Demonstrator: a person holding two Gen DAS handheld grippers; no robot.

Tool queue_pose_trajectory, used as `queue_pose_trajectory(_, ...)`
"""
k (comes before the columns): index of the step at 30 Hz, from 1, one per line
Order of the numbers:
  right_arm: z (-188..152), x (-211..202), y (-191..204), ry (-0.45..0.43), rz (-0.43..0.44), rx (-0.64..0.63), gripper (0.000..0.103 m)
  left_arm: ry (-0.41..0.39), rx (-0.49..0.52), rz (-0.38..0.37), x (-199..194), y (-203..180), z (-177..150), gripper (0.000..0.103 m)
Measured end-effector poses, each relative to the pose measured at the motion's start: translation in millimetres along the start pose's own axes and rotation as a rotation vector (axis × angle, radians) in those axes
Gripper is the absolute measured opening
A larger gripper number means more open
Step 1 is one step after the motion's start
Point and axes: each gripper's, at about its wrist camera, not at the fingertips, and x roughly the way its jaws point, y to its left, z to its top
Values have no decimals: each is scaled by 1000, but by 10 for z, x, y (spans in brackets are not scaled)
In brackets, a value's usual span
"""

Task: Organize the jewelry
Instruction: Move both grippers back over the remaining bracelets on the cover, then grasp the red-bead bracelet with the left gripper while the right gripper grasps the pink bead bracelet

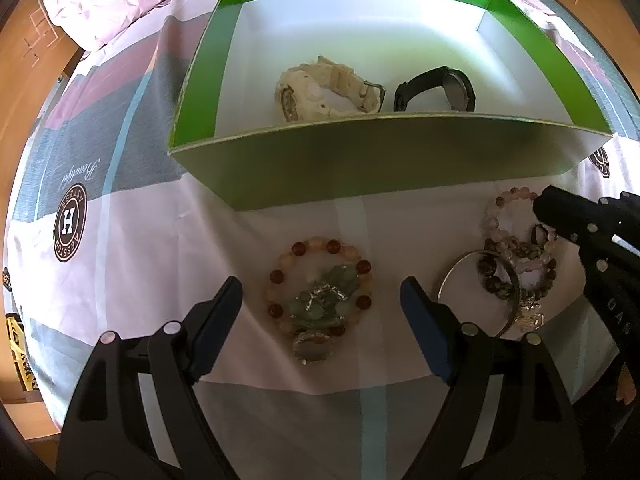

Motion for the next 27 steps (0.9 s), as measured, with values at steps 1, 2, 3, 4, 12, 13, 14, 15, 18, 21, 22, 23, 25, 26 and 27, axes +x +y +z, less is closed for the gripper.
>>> queue_pose_trajectory(1,-1,0,-2,0,1,1,7,2,3,3,6,-7,-2,81)
queue_pose_trajectory(2,4,8,2,1,1,0,7,3,6,4,12,-11,-1,79)
queue_pose_trajectory(3,8,20,7,2,0,-1,7,4,8,6,11,-13,3,77)
queue_pose_trajectory(4,7,26,13,5,-3,-2,7,5,9,8,18,-13,2,71)
queue_pose_trajectory(12,10,45,9,8,-3,-2,7,4,1,-17,21,24,2,29)
queue_pose_trajectory(13,10,44,7,7,-3,-3,7,2,2,-20,14,24,4,27)
queue_pose_trajectory(14,11,43,5,6,-2,-2,7,-1,2,-23,2,30,8,25)
queue_pose_trajectory(15,12,40,1,4,-1,-1,7,-4,-2,-32,-11,43,14,24)
queue_pose_trajectory(18,14,23,-19,-5,1,6,7,-19,-40,-108,-128,147,22,21)
queue_pose_trajectory(21,24,-15,-53,-18,13,21,7,-47,-96,-156,-239,354,55,20)
queue_pose_trajectory(22,26,-31,-66,-24,16,27,7,-54,-117,-173,-273,422,61,20)
queue_pose_trajectory(23,31,-55,-81,-31,20,32,7,-61,-144,-199,-313,528,66,20)
queue_pose_trajectory(25,33,-85,-97,-39,25,39,7,-68,-172,-221,-344,633,67,20)
queue_pose_trajectory(26,33,-97,-107,-41,29,43,7,-70,-187,-232,-368,685,61,20)
queue_pose_trajectory(27,34,-103,-114,-42,32,45,7,-69,-198,-239,-370,728,57,20)
